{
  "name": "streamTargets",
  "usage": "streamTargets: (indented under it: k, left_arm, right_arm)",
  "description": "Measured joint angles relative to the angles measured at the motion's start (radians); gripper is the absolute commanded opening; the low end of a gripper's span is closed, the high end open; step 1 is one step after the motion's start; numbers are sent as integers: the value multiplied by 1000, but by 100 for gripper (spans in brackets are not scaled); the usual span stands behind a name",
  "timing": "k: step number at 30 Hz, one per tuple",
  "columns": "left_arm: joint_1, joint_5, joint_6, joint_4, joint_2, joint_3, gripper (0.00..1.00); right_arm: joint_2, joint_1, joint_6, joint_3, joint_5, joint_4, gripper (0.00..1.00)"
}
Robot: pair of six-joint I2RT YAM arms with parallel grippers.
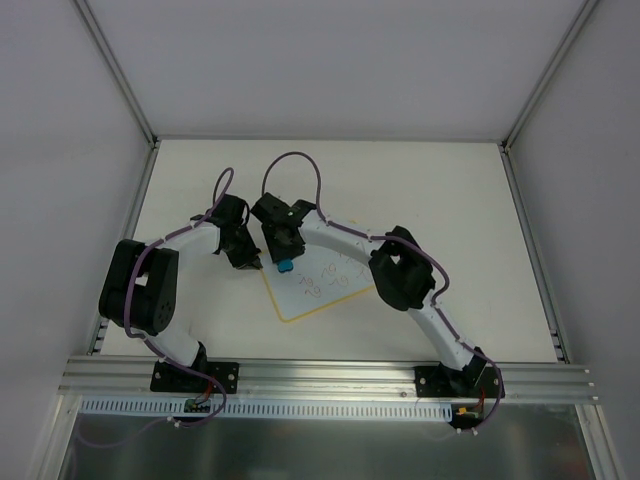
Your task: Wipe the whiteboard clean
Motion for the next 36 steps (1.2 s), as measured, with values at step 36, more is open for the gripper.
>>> streamTargets:
  k: [36]
  left_arm:
    - [-1, 23, -15, 1, 11, 5, 0]
  right_arm:
    - [-229, -61, 33, -367, 127, 32, 0]
